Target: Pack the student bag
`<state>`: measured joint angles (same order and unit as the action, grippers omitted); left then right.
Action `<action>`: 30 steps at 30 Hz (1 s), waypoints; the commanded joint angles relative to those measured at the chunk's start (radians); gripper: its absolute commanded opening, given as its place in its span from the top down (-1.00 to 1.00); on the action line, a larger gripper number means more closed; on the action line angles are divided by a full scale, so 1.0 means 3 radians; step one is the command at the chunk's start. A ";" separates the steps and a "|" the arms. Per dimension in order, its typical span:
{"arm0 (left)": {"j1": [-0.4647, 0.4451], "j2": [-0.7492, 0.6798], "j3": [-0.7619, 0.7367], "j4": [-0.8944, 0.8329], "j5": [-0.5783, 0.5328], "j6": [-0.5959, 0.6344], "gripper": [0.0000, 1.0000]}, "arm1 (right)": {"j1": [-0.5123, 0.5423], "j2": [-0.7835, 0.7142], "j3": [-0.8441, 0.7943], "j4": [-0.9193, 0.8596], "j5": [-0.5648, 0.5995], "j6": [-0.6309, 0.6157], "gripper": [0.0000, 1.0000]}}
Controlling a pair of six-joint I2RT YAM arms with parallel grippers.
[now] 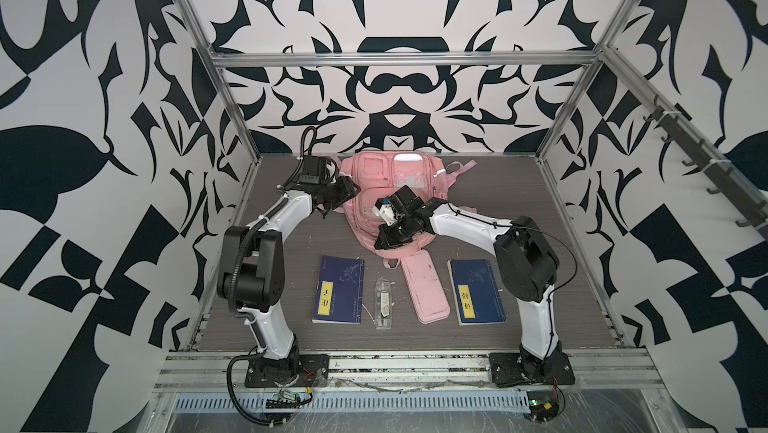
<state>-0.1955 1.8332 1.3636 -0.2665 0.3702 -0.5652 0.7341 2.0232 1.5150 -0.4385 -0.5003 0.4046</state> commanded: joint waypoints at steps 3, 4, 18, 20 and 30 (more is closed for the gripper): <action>-0.0092 0.0490 0.0444 -0.0650 -0.0040 0.0381 -0.08 | -0.0020 -0.0164 -0.0029 -0.0006 -0.0002 -0.0059 1.00; -0.0109 0.0546 0.0506 -0.0686 -0.0109 0.0400 -0.08 | -0.0024 -0.0159 -0.0030 -0.0003 -0.0008 -0.0062 1.00; -0.0161 0.0903 0.0757 -0.0708 -0.0597 0.0514 -0.08 | -0.0027 -0.0097 0.0045 0.0007 -0.0055 -0.0070 1.00; -0.0161 0.0997 0.0806 -0.0687 -0.0523 0.0508 -0.05 | -0.0025 -0.0081 0.0073 -0.0013 -0.0055 -0.0075 1.00; -0.0086 0.1050 0.0751 -0.0365 -0.0236 0.0277 1.00 | -0.0034 -0.0041 0.0175 -0.0076 -0.0020 -0.0113 1.00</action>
<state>-0.2367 2.1376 1.6085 -0.4122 0.2714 -0.4469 0.7273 2.0151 1.5146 -0.4416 -0.5007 0.3920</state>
